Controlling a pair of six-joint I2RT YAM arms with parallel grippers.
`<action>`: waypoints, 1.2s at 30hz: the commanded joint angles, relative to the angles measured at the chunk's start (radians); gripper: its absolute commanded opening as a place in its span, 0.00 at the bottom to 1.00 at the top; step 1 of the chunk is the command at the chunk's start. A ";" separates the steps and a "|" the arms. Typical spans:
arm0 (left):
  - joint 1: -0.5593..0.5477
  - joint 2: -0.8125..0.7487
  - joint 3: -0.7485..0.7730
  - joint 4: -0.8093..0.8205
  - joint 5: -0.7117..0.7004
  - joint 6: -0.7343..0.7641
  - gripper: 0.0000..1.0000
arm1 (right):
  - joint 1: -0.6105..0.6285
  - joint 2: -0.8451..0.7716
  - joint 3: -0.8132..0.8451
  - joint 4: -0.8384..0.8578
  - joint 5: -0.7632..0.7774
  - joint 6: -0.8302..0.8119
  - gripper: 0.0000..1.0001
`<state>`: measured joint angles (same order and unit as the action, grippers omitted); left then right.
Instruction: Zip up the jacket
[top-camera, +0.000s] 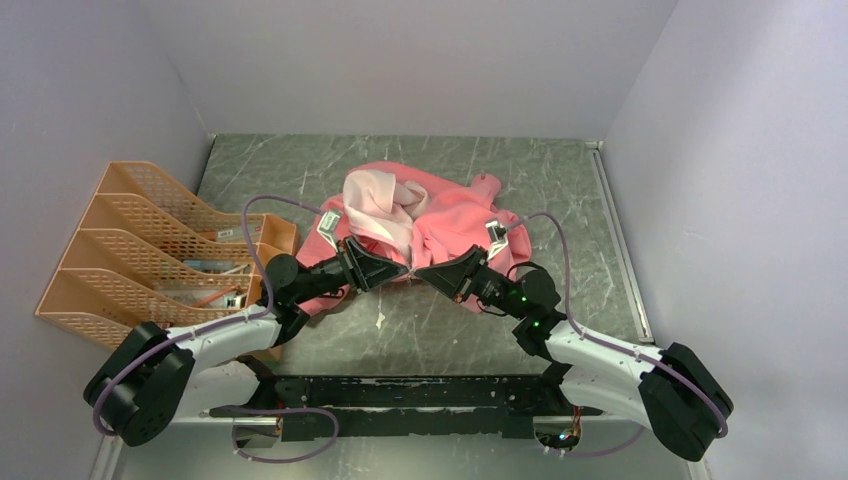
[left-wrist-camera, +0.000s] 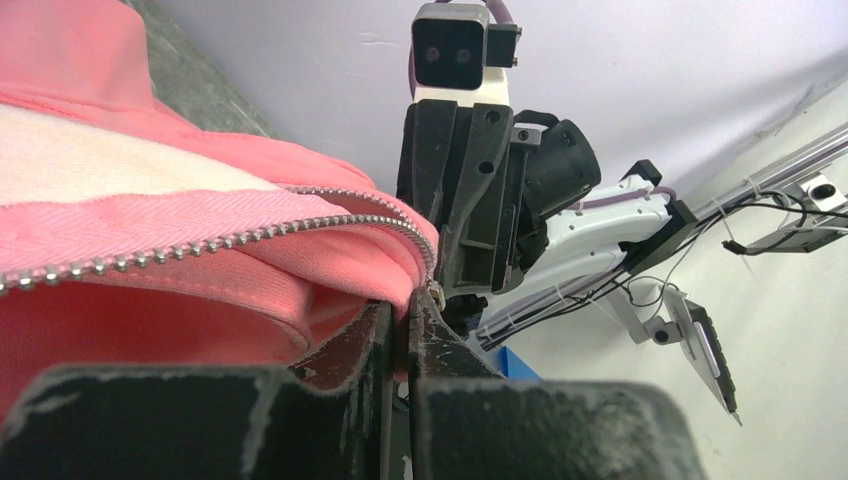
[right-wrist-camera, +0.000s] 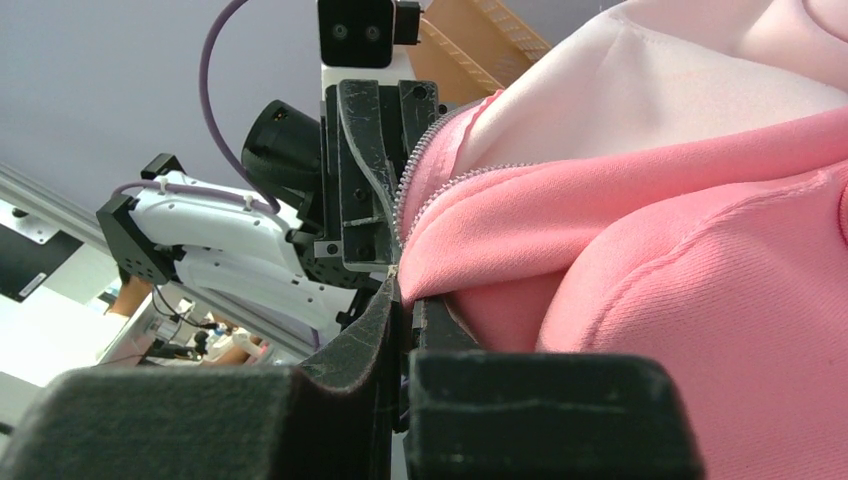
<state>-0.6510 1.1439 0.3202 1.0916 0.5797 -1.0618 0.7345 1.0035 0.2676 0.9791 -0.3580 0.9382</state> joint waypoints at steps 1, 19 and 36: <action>-0.042 -0.008 0.017 0.058 0.079 0.024 0.08 | 0.001 -0.002 0.059 0.052 0.040 -0.017 0.00; -0.067 -0.078 0.015 0.011 0.062 0.056 0.08 | 0.001 -0.006 0.072 0.010 0.048 -0.061 0.00; -0.080 -0.110 0.104 -0.098 0.127 0.133 0.08 | 0.001 -0.042 0.039 0.029 0.048 -0.045 0.00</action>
<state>-0.6910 1.0634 0.3546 1.0092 0.5842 -0.9791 0.7387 0.9577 0.2913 0.9421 -0.3416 0.8967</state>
